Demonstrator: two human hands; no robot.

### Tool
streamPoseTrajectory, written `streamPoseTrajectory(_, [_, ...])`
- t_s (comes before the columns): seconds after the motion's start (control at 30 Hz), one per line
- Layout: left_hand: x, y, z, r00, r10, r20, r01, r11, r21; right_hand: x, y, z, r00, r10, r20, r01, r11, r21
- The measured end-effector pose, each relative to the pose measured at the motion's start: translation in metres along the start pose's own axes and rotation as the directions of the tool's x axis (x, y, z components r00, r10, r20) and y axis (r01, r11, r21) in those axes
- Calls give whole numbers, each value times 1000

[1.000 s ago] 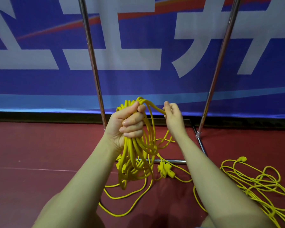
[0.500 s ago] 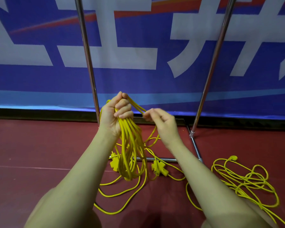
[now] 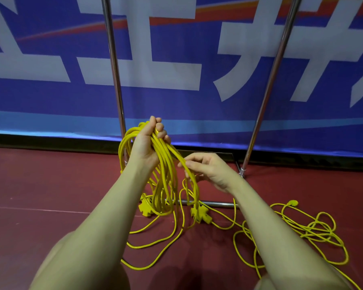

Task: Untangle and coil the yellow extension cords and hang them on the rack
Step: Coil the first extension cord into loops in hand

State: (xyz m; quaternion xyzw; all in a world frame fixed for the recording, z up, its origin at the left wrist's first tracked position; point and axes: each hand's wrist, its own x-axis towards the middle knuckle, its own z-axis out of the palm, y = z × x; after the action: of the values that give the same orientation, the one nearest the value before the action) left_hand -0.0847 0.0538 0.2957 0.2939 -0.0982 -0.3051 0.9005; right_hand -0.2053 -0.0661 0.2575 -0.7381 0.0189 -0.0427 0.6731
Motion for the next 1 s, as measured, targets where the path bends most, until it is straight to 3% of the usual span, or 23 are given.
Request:
streamPoseTrajectory(0.2, [6, -1, -3, 998, 35, -54, -41, 993, -106, 10, 12, 13, 982, -35, -183, 39, 999, 20])
streamPoseTrajectory(0.33, [13, -2, -4, 992, 49, -115, -66, 987, -149, 14, 13, 12, 966, -124, -228, 101, 989, -109])
streamPoseTrajectory(0.47, [21, -5, -6, 981, 62, -185, -90, 985, -148, 20, 23, 18, 932, -129, -340, 99, 990, -105])
streamPoseTrajectory(0.63, [28, -3, -9, 975, 74, -212, -113, 977, -181, 19, 34, 18, 974, -66, -218, 16, 974, -226])
streamPoseTrajectory(0.8, [29, 3, -12, 983, 49, -177, -96, 959, -268, 13, 35, 9, 981, -5, -195, -12, 996, -86])
streamPoseTrajectory(1.0, [31, 8, -11, 997, -26, -76, 1, 951, -310, 3, 27, -6, 990, 56, -129, -72, 990, -122])
